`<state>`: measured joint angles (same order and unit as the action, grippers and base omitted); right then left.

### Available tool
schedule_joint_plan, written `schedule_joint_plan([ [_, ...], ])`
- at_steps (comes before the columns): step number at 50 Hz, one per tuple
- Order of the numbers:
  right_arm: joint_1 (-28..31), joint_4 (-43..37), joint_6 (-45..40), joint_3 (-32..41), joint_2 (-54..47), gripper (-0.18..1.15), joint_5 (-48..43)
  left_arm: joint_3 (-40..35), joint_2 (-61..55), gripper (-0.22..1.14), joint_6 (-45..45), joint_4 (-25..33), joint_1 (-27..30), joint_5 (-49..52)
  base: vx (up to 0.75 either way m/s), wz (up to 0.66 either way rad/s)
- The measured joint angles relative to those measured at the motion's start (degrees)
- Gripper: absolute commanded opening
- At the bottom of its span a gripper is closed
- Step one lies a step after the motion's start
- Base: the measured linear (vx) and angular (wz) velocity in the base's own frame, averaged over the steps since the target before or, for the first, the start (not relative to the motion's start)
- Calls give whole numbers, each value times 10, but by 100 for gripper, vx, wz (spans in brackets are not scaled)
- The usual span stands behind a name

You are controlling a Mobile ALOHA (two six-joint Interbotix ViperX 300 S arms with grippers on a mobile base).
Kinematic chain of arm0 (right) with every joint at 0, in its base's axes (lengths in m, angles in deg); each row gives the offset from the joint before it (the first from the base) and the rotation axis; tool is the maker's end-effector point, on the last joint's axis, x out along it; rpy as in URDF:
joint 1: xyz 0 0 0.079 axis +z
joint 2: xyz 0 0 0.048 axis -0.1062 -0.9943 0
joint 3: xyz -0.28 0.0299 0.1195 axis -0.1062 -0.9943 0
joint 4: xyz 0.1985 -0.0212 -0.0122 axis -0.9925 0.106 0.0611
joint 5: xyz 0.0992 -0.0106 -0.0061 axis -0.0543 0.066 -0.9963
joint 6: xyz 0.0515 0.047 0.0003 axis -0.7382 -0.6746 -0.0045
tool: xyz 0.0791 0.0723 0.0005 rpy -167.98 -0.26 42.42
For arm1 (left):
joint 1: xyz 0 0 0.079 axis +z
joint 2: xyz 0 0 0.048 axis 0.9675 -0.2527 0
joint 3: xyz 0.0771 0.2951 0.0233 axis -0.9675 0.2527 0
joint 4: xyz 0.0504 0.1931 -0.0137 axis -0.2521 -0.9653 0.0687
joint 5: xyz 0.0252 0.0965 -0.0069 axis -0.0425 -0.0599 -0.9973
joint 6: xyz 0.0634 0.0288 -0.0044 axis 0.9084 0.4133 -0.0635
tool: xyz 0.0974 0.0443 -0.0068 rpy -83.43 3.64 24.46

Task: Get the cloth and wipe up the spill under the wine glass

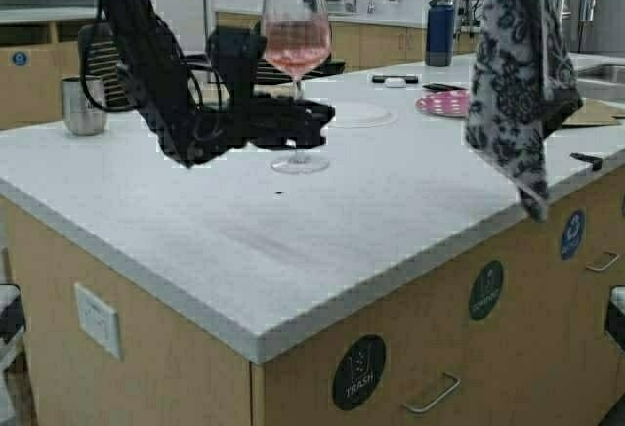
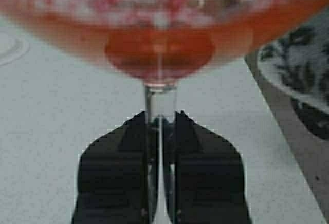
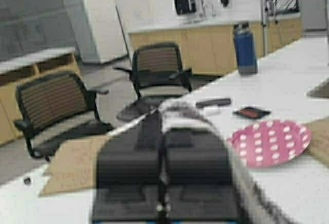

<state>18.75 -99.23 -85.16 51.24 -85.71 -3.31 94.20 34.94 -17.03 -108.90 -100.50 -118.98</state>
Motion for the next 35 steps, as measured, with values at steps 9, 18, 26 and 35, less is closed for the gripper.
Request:
schedule_joint_plan([
  [9,4,21,-4,64,-95,6,-1,76,105,19,-1,0,0,24,0,0],
  [18,24,34,-29,88,-148,6,-1,125,204,19,-3,5,0,61,0,0],
  [26,51,39,-50,113,-200,6,-1,137,294,19,-9,24,0,136,0,0],
  [35,71,34,-52,117,-223,6,-1,131,378,19,-59,33,0,236,0,0],
])
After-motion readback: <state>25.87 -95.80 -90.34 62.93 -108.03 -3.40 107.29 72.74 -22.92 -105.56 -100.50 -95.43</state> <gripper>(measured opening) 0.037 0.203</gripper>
